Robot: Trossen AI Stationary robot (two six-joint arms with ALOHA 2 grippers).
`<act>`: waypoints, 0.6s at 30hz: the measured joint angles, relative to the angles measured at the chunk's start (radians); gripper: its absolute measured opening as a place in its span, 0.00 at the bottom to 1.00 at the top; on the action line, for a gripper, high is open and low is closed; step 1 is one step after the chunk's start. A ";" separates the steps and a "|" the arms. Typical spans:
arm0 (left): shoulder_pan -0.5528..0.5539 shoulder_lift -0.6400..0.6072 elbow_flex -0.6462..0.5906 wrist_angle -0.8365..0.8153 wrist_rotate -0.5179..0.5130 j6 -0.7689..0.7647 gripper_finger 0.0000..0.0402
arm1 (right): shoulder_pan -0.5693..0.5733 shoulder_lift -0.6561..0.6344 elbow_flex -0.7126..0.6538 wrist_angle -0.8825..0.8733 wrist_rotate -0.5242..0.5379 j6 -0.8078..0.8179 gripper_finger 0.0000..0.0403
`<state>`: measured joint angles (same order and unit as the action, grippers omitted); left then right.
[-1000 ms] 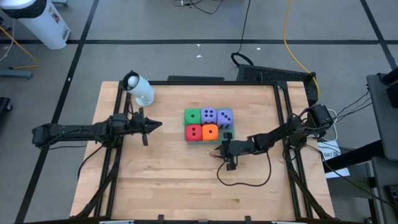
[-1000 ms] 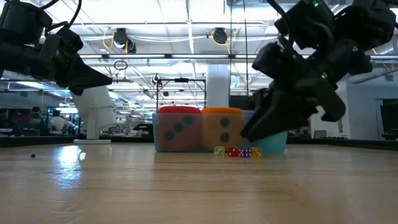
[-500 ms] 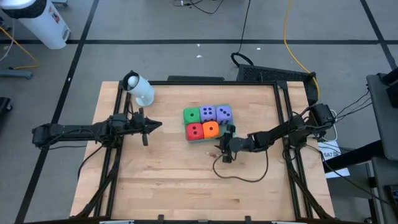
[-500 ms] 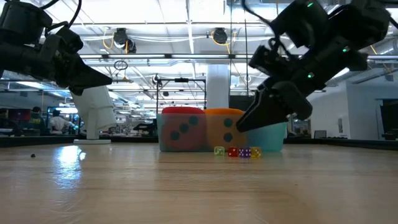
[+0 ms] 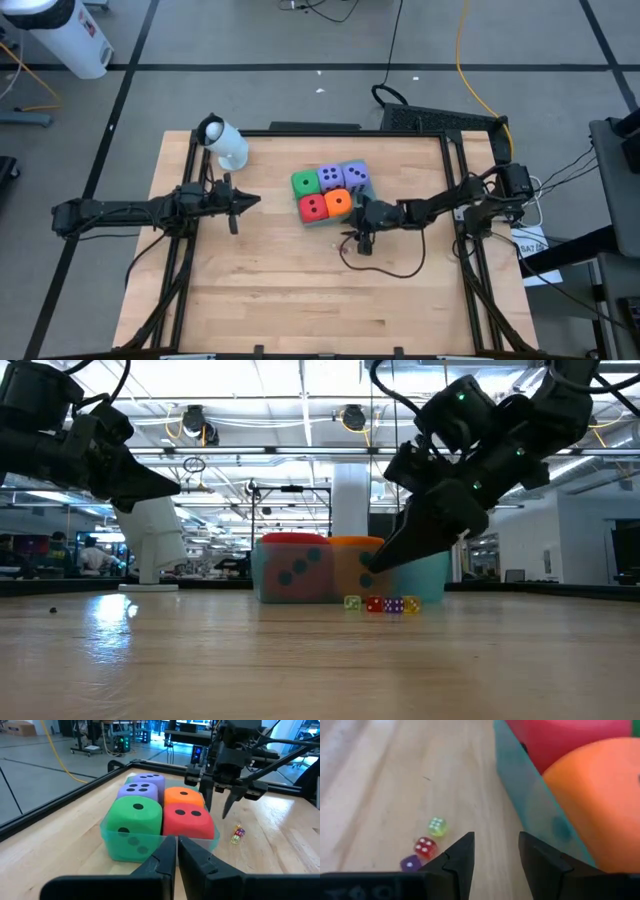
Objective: Pick & Place Dice
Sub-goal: Adjust the blue bin
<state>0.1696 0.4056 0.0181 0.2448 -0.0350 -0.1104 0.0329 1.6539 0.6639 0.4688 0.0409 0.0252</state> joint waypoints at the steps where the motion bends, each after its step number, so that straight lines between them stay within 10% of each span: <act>1: 0.000 0.000 0.000 0.001 0.000 0.000 0.06 | -0.002 0.000 0.000 0.015 -0.024 -0.006 0.36; 18: -0.066 0.029 0.000 0.021 0.113 -0.169 0.02 | -0.030 -0.017 0.000 0.092 0.088 -0.041 0.36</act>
<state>0.1039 0.4347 0.0181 0.2661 0.0781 -0.2792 0.0028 1.6373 0.6643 0.5604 0.1287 -0.0162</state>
